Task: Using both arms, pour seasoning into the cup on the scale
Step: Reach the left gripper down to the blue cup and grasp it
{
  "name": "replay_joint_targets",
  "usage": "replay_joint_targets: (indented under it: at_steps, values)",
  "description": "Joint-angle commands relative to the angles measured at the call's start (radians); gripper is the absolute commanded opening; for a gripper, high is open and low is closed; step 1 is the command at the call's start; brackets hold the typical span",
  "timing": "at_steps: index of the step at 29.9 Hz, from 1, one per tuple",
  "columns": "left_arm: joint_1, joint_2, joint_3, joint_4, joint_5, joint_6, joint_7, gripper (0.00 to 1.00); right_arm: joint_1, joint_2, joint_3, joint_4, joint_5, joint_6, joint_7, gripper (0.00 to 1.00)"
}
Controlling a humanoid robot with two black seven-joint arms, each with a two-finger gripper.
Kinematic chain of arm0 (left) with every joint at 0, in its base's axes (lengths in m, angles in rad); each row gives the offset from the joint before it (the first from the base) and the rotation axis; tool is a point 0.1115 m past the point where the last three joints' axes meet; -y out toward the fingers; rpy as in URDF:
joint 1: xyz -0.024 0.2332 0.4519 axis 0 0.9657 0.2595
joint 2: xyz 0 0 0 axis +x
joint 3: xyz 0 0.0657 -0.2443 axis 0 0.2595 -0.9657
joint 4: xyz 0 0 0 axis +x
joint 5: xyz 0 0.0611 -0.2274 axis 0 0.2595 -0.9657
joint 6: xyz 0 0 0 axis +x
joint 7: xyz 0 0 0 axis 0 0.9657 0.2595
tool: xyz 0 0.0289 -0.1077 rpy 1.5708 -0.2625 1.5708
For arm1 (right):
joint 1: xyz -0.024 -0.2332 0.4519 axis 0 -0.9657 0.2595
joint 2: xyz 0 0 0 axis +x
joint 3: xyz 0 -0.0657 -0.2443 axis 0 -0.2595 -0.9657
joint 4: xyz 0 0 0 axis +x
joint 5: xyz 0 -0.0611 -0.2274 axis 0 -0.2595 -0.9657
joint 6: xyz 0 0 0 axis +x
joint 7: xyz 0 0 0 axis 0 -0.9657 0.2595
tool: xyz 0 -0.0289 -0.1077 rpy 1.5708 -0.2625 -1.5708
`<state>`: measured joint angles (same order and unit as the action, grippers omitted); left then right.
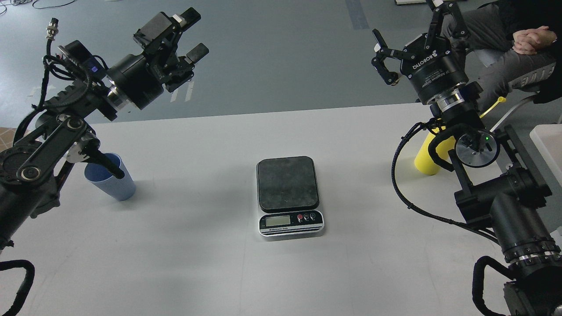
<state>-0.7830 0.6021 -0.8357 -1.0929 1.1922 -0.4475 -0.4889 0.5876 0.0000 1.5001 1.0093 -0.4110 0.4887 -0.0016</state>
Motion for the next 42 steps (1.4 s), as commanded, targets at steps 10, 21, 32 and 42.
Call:
replay_joint_targets:
  at_steps: [10,21,32,42]
  values:
    - [0.112,0.261,0.079,-0.099,0.723,0.238,0.000,0.97,-0.002,0.000,0.000,-0.001,0.000,0.000,0.000,1.00]
    - [0.223,0.361,0.089,0.011,0.816,0.363,0.000,0.97,-0.008,0.000,0.000,-0.003,0.000,0.000,0.000,1.00]
    - [0.249,0.384,0.147,0.182,0.804,0.374,0.000,0.93,-0.009,0.000,0.000,-0.006,0.000,0.000,0.000,1.00]
    - [0.251,0.363,0.208,0.211,0.693,0.372,0.000,0.91,-0.023,0.000,0.000,0.000,0.000,0.000,0.000,1.00]
